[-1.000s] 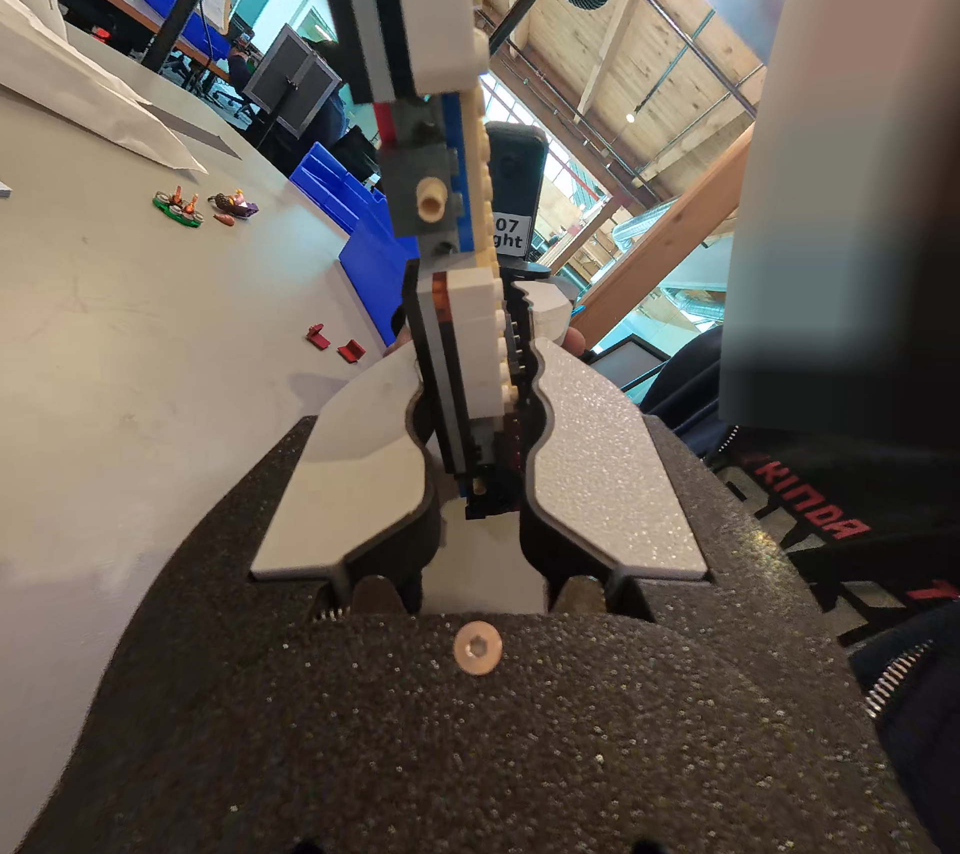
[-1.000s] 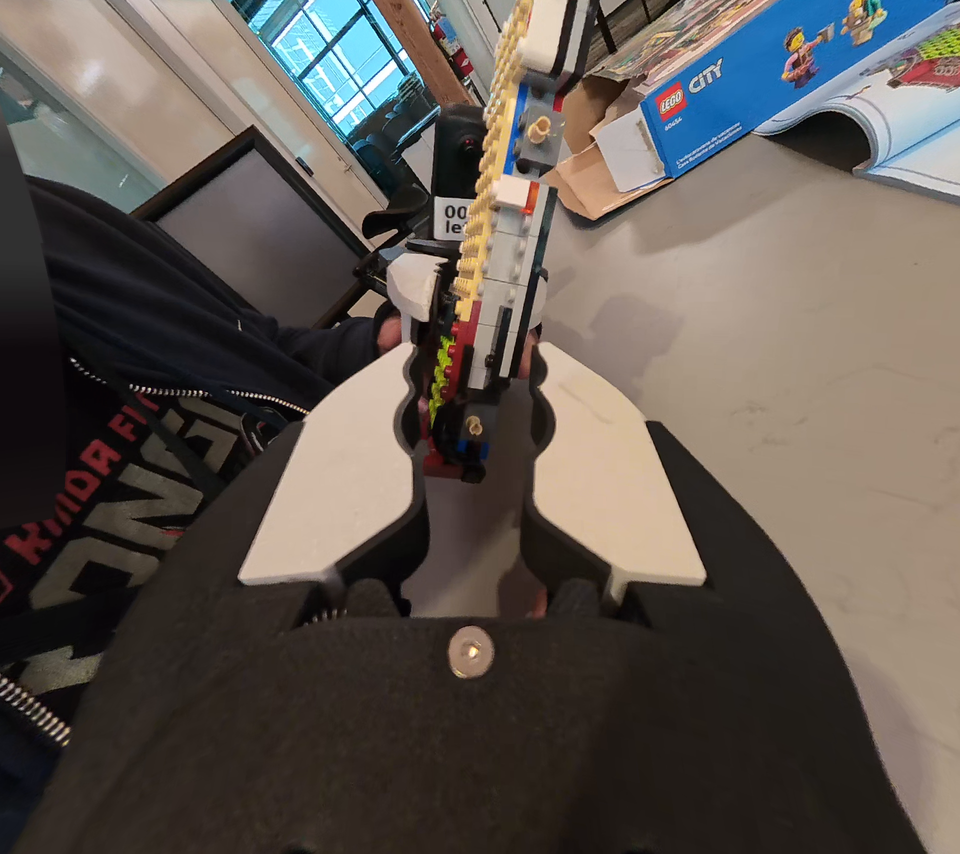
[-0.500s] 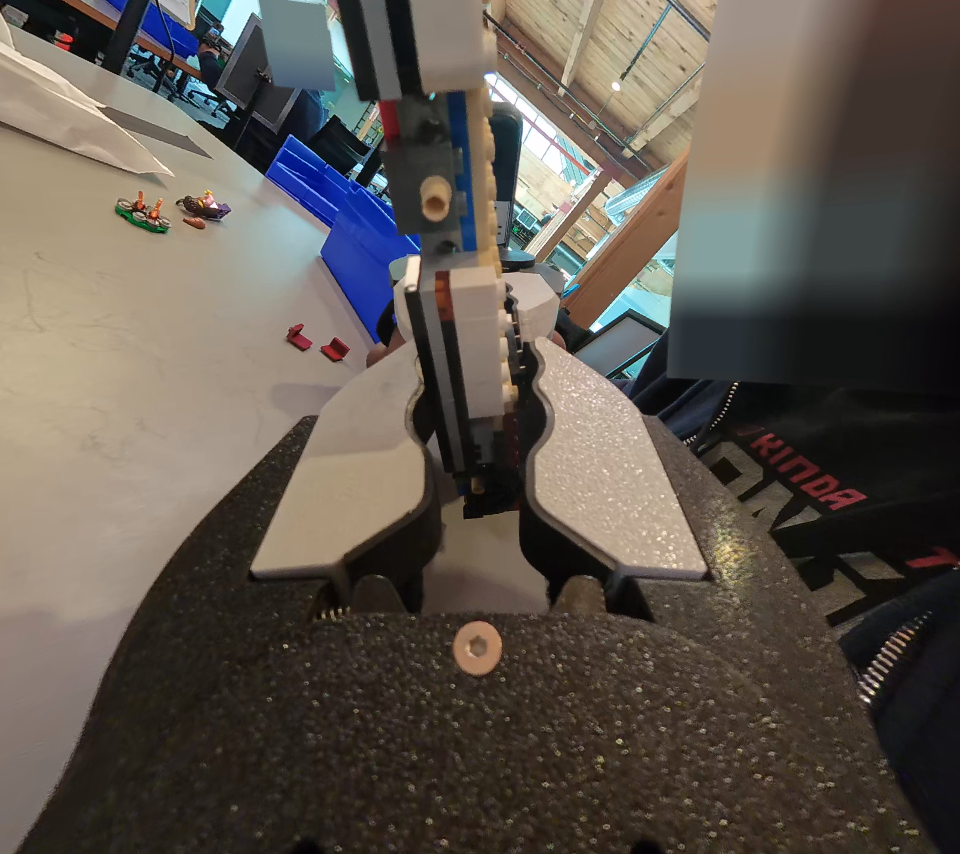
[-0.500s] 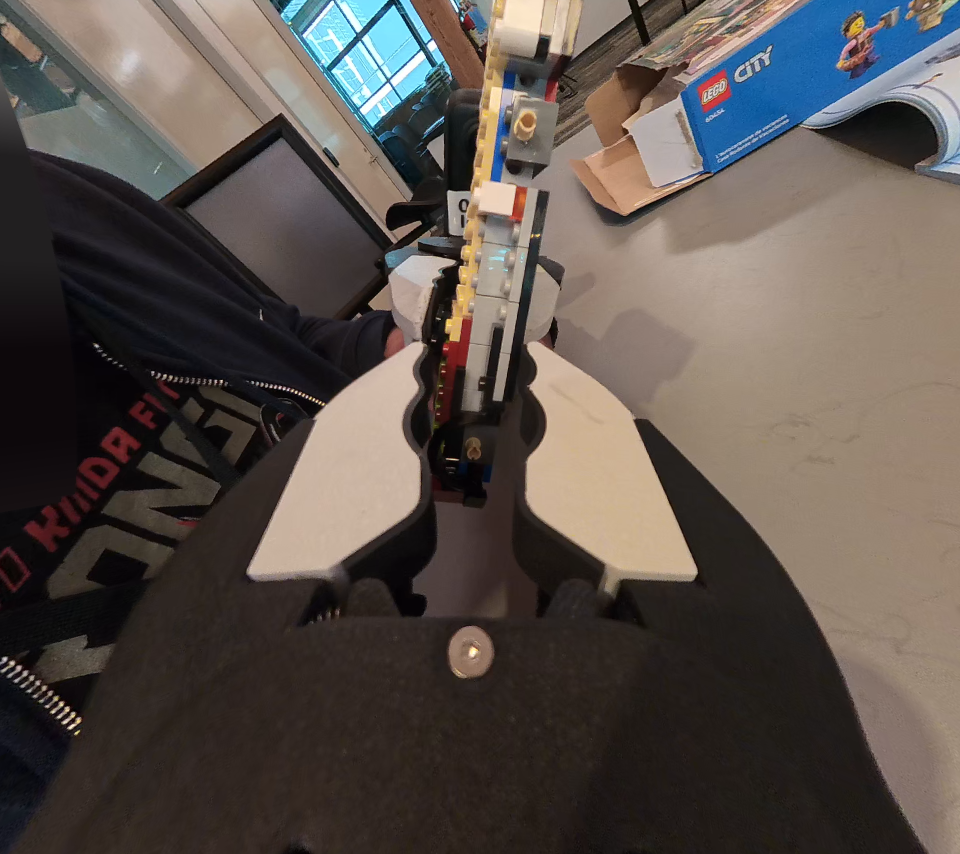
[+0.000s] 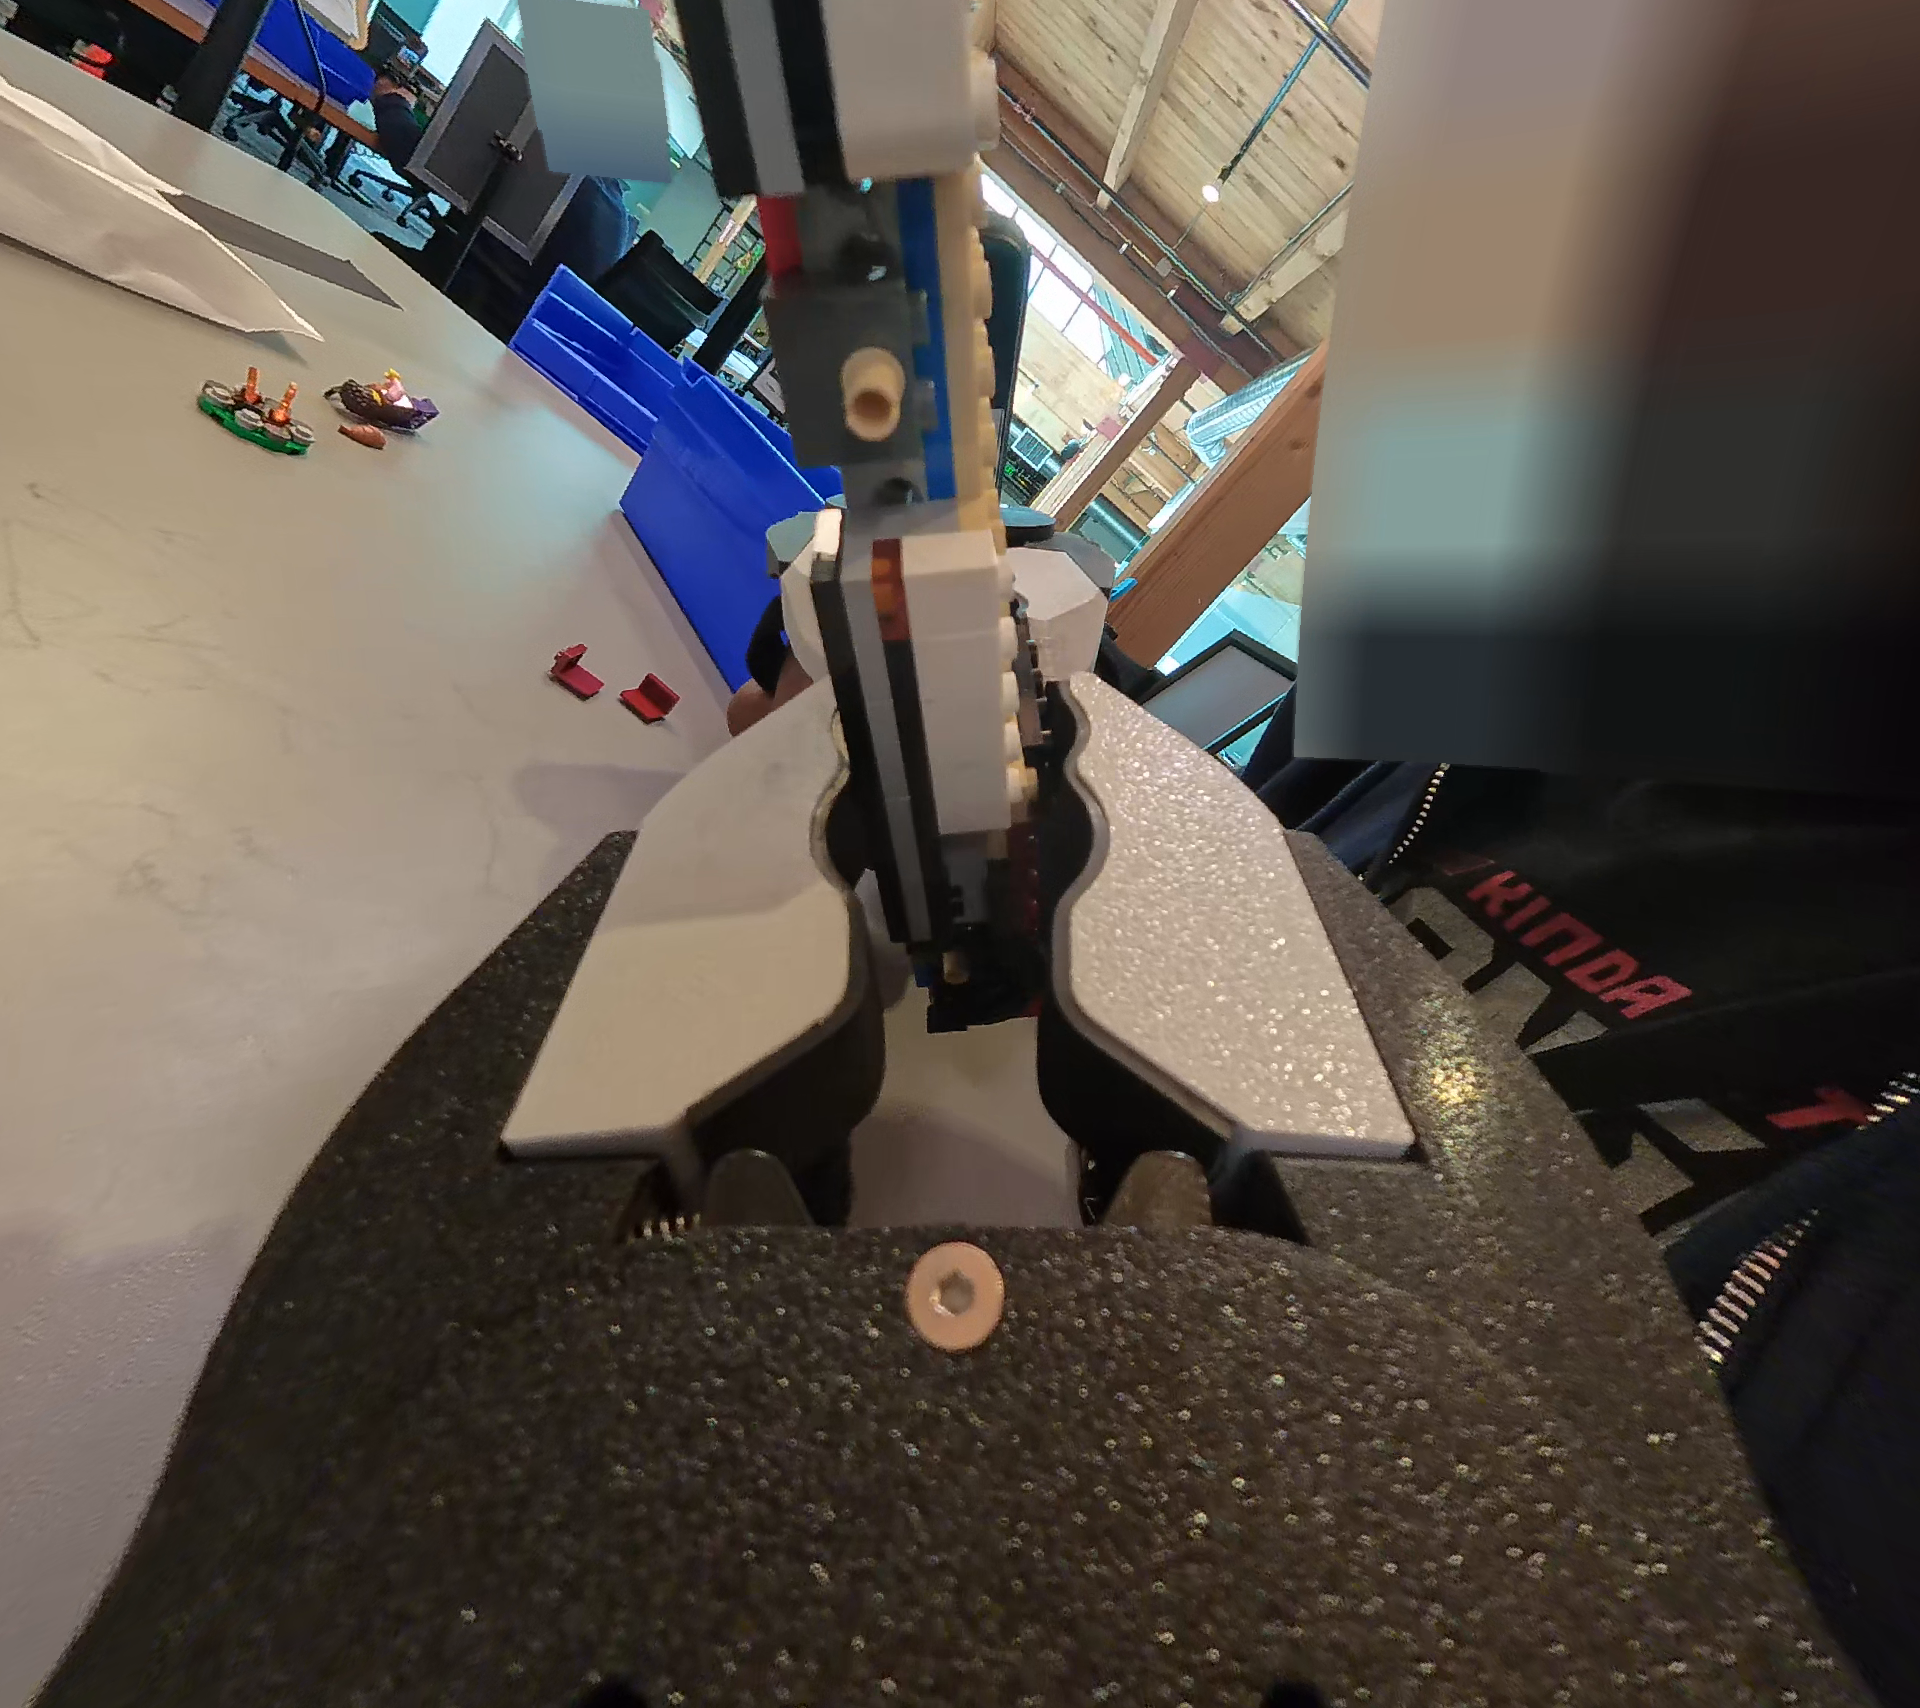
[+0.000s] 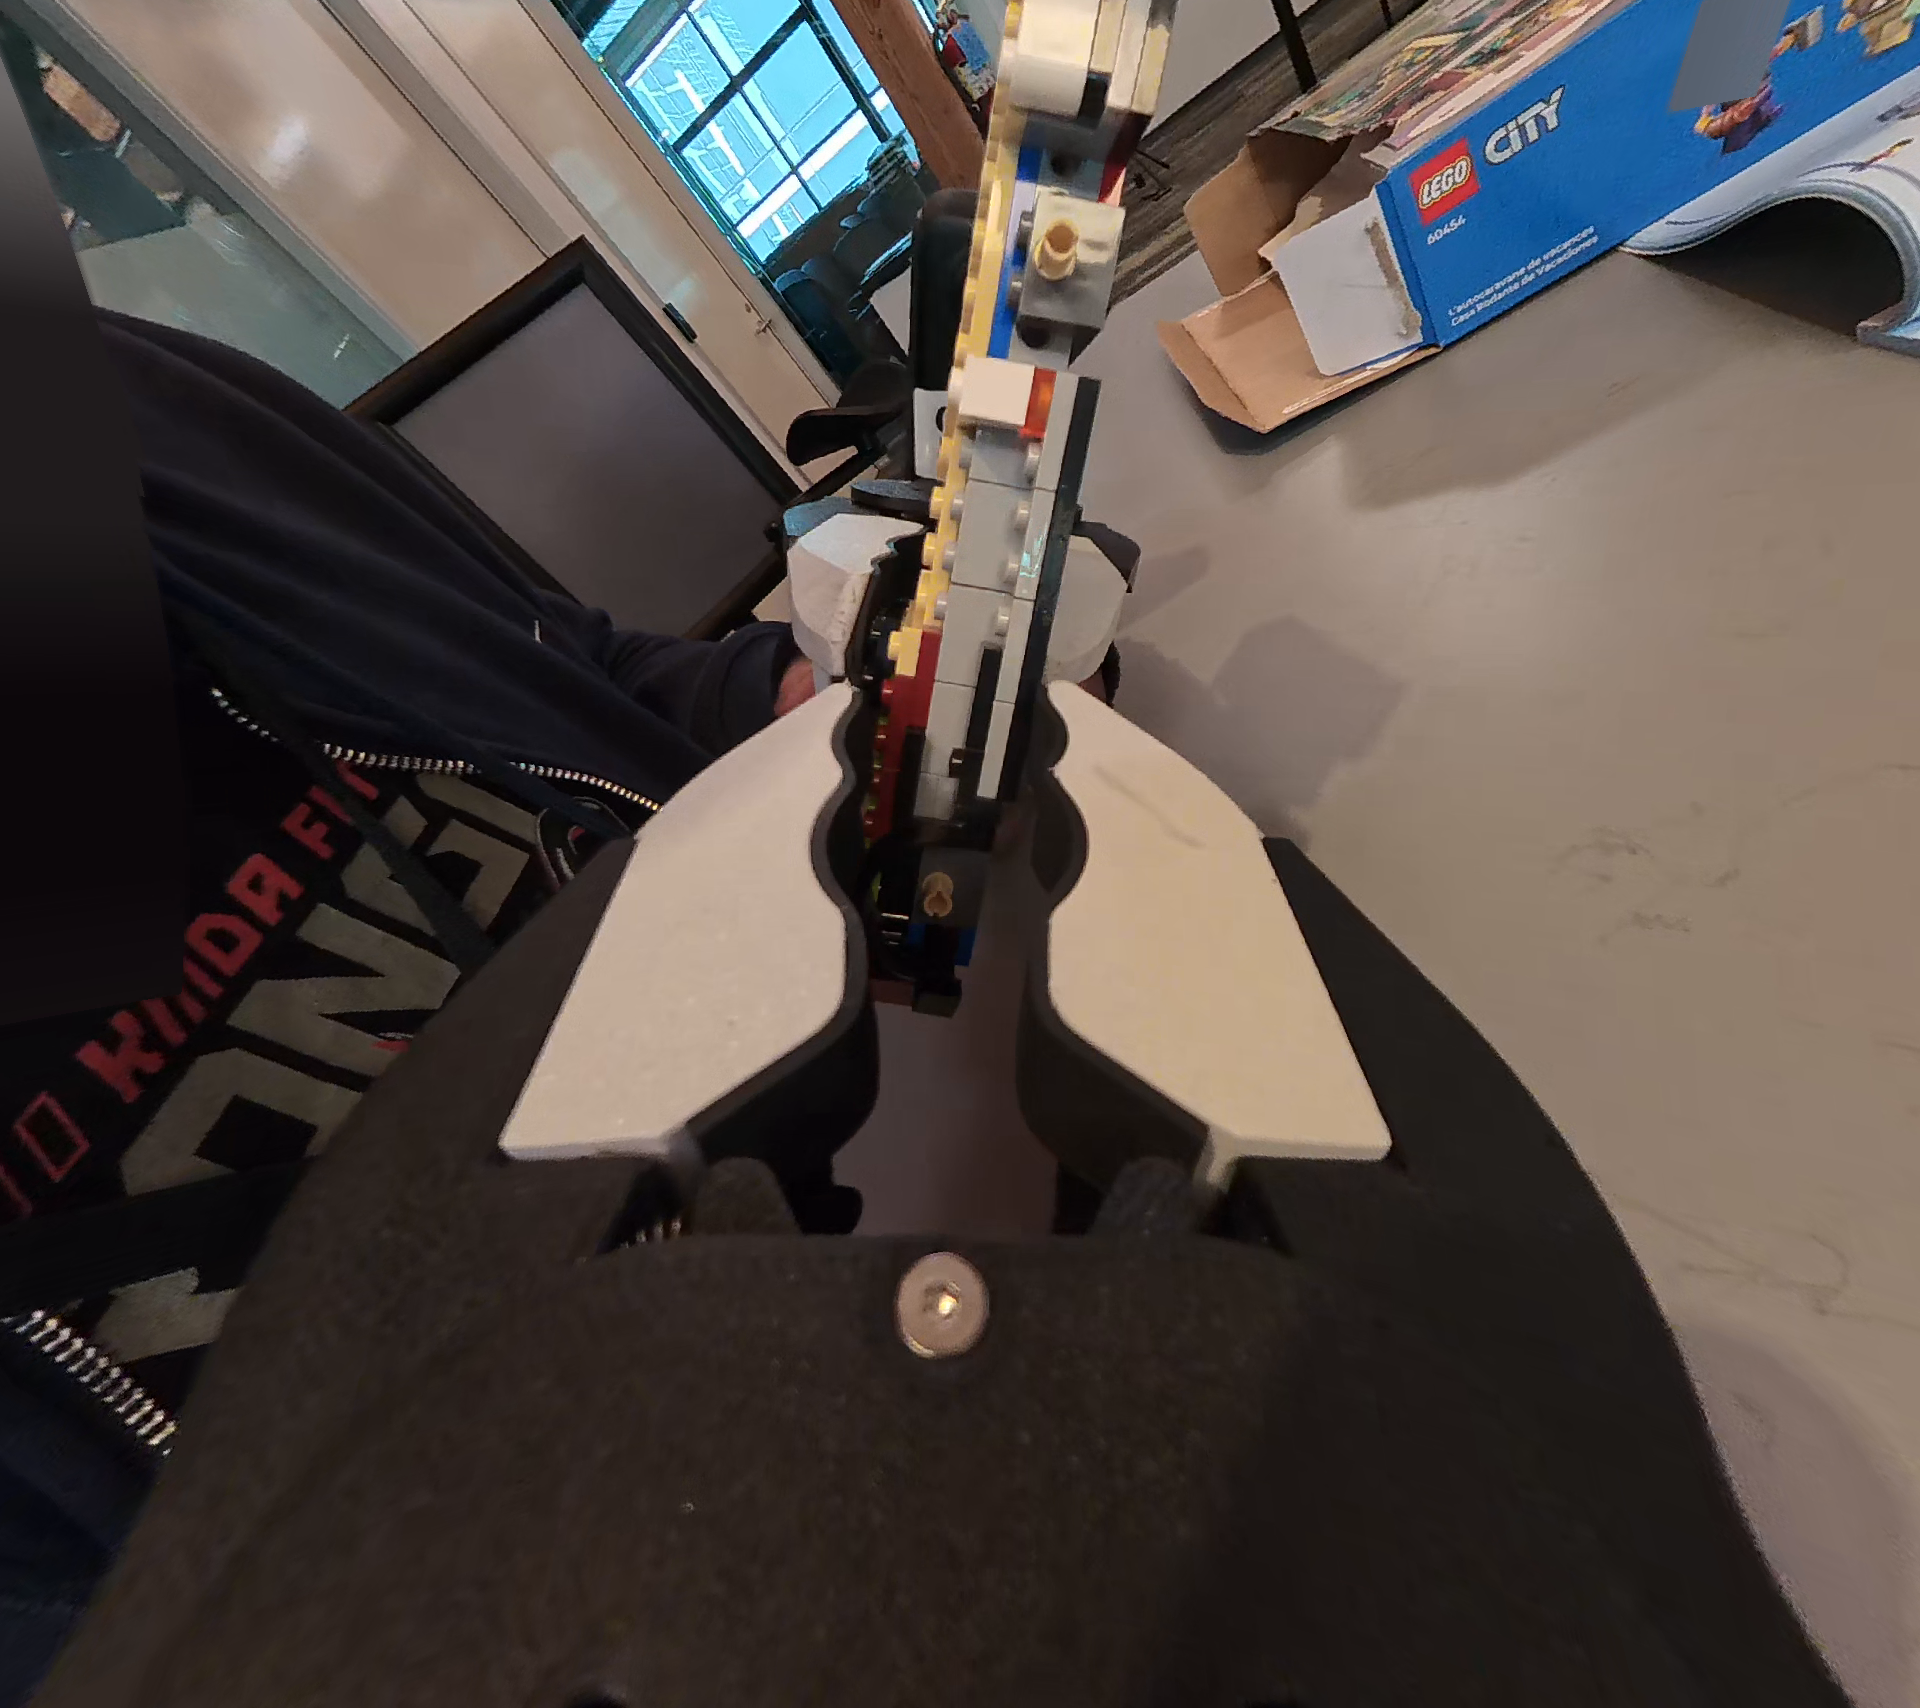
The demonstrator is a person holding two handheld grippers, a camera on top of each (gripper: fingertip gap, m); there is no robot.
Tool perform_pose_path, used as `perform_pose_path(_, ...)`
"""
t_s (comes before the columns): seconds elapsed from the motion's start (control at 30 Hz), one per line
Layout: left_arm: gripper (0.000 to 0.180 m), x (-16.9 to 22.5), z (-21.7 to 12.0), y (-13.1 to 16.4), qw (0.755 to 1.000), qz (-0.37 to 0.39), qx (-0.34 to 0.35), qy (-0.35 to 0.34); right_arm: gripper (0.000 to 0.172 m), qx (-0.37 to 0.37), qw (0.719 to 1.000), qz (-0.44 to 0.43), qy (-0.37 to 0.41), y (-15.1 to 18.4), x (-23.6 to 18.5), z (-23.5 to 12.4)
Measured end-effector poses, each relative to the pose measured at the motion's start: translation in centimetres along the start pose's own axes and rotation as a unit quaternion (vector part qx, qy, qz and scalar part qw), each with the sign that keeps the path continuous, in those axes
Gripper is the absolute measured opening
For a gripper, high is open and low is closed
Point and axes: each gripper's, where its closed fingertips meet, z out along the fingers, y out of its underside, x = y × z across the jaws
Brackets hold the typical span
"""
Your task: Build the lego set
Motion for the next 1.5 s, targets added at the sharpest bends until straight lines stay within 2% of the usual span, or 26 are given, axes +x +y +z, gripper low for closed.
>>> perform_pose_path(0.3,0.033,-0.01,-0.06,-0.15,1.000,-0.010,0.005,0.005,0.030,0.004,1.000,-0.008,0.012,-0.21,0.08,0.06)
perform_pose_path(0.8,0.033,0.10,0.28,0.42,1.000,0.023,-0.018,-0.003,0.032,0.007,1.000,-0.005,0.006,-0.20,-0.16,0.03)
perform_pose_path(1.5,0.032,-0.17,0.23,0.62,1.000,0.000,-0.026,-0.009,0.031,0.005,1.000,0.006,-0.002,0.06,0.07,-0.04)
